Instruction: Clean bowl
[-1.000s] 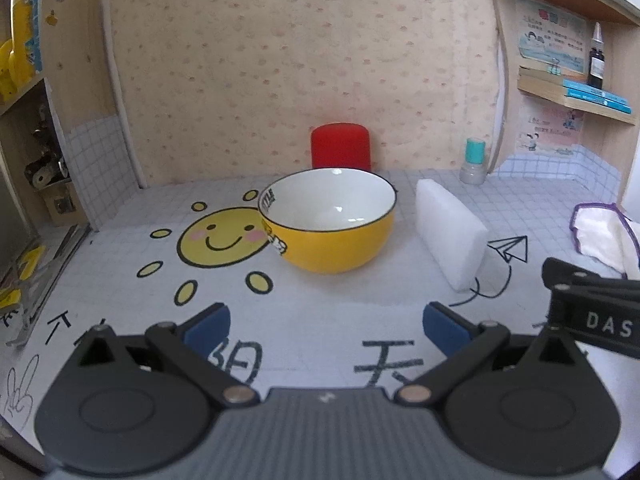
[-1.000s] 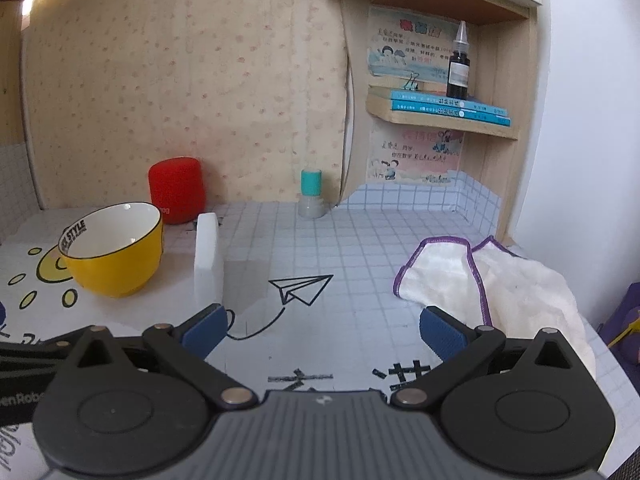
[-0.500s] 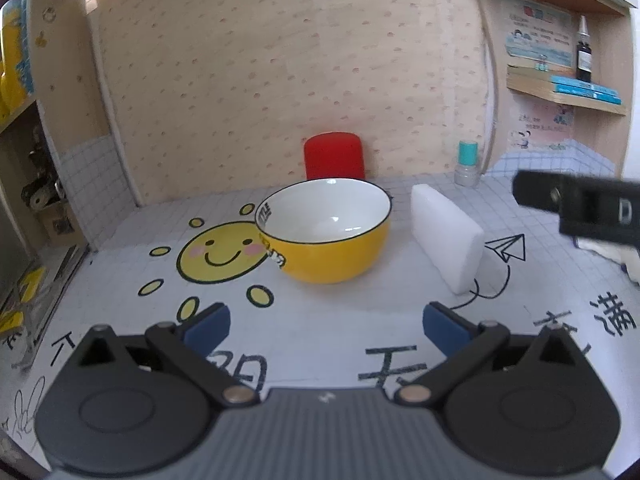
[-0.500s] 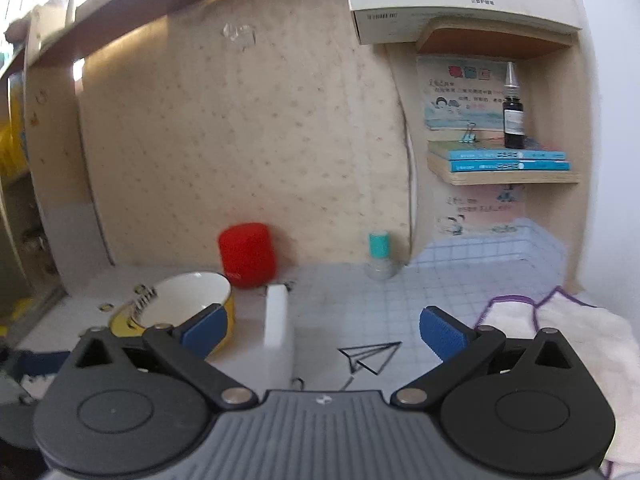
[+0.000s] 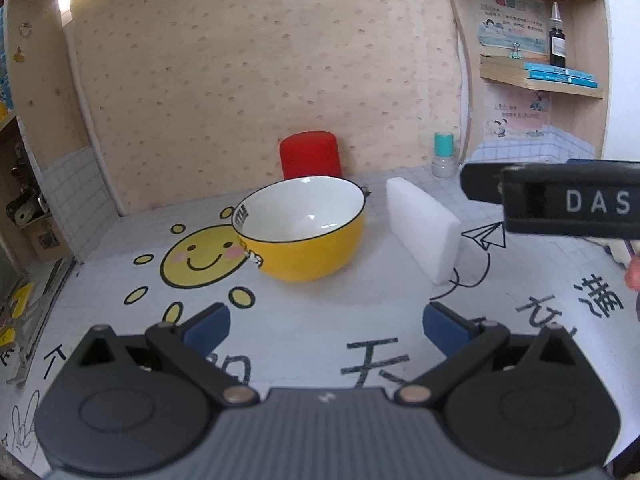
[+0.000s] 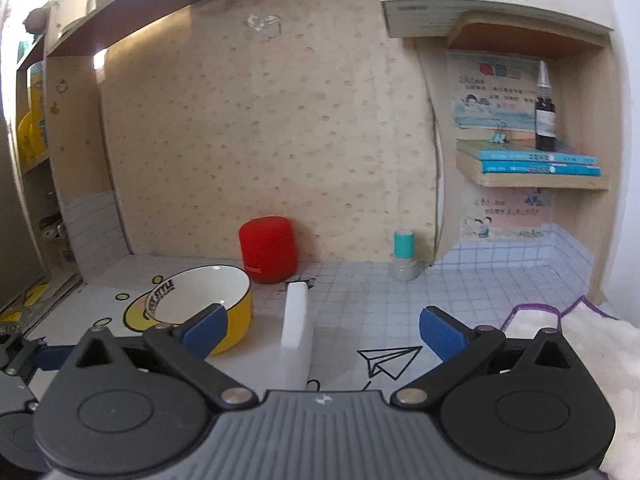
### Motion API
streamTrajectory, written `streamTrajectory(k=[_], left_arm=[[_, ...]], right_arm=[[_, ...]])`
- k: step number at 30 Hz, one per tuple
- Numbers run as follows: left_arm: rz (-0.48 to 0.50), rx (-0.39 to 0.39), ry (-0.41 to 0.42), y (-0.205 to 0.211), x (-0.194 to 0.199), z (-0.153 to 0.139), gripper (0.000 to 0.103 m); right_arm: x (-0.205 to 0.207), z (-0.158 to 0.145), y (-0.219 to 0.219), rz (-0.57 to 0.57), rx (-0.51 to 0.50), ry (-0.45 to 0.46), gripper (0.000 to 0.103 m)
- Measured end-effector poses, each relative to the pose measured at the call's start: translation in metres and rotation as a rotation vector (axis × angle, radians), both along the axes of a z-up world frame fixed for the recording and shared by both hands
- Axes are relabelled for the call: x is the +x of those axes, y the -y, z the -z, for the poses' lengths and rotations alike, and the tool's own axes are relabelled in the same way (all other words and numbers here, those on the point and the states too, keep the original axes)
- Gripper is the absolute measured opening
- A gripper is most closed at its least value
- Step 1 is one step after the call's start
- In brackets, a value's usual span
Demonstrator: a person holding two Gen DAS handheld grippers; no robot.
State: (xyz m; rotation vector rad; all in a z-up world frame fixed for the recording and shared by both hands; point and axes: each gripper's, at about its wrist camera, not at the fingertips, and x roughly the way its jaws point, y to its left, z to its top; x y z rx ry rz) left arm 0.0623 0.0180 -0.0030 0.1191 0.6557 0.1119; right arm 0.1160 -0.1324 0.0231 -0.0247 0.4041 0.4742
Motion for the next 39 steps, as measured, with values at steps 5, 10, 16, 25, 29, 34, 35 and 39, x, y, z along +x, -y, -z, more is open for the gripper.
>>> streamTrajectory(k=[5, 10, 16, 25, 29, 34, 35, 39], left_arm=[[0.036, -0.017, -0.001, 0.003, -0.004, 0.001, 0.103], [0.038, -0.022, -0.003, 0.003, -0.006, 0.001, 0.103], [0.03, -0.024, -0.012, 0.003, -0.005, 0.002, 0.103], [0.029, -0.026, -0.019, 0.004, -0.007, 0.003, 0.103], [0.031, -0.021, -0.022, 0.004, -0.007, 0.004, 0.103], [0.036, -0.02, -0.017, 0.005, -0.009, 0.004, 0.103], [0.037, -0.021, -0.016, 0.005, -0.009, 0.004, 0.103], [0.039, -0.021, -0.021, 0.005, -0.007, 0.004, 0.103]], right_arm=[[0.0, 0.003, 0.002, -0.055, 0.01, -0.015, 0.103], [-0.001, 0.005, 0.004, -0.031, 0.005, -0.021, 0.103], [0.0, 0.007, 0.006, 0.006, -0.007, -0.031, 0.103], [-0.004, 0.004, -0.003, -0.026, -0.018, -0.009, 0.103], [-0.005, 0.004, -0.005, -0.024, -0.023, -0.009, 0.103], [-0.005, 0.004, -0.004, -0.012, -0.021, -0.01, 0.103], [-0.004, 0.004, -0.004, -0.01, -0.021, -0.01, 0.103], [0.0, 0.005, -0.005, -0.012, -0.03, -0.02, 0.103]])
